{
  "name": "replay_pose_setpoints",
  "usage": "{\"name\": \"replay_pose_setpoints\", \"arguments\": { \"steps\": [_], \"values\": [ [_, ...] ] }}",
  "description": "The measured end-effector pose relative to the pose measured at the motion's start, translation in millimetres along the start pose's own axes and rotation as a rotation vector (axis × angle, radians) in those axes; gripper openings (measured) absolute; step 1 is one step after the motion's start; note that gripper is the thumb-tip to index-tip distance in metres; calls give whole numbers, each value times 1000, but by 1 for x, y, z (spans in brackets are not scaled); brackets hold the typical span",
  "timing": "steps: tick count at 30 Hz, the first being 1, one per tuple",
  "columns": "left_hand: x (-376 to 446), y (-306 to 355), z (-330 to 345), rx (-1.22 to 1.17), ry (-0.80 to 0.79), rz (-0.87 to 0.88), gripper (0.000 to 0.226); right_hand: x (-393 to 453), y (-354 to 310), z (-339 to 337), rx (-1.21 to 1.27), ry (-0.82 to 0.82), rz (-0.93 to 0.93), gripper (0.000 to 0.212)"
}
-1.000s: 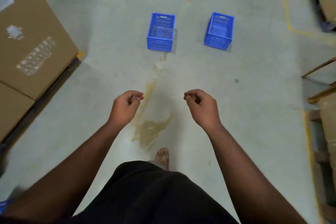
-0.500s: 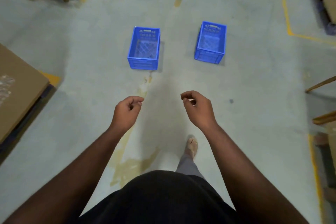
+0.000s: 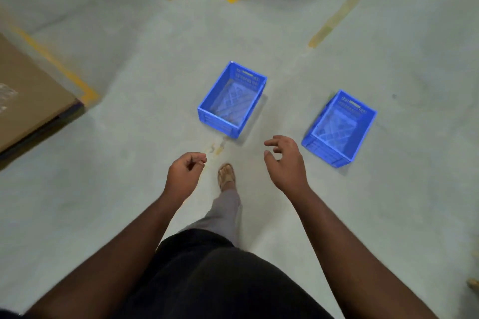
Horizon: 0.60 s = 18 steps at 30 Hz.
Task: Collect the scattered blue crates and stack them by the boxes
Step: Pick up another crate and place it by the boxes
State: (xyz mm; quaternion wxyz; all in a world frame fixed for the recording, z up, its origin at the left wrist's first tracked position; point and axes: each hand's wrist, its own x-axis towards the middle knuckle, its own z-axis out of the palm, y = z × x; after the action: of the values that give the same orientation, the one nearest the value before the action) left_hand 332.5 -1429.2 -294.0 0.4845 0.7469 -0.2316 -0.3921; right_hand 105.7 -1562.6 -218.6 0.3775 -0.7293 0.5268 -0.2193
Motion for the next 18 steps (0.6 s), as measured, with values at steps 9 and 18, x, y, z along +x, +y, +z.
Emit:
{"name": "replay_pose_setpoints", "arguments": {
  "steps": [9,18],
  "values": [
    [242,73,79,18,92,-228,21,285,27,7,-66,-163,57,25],
    [425,95,146,-201,210,-680,14,536,77,49,-174,-420,90,38]
  ]
}}
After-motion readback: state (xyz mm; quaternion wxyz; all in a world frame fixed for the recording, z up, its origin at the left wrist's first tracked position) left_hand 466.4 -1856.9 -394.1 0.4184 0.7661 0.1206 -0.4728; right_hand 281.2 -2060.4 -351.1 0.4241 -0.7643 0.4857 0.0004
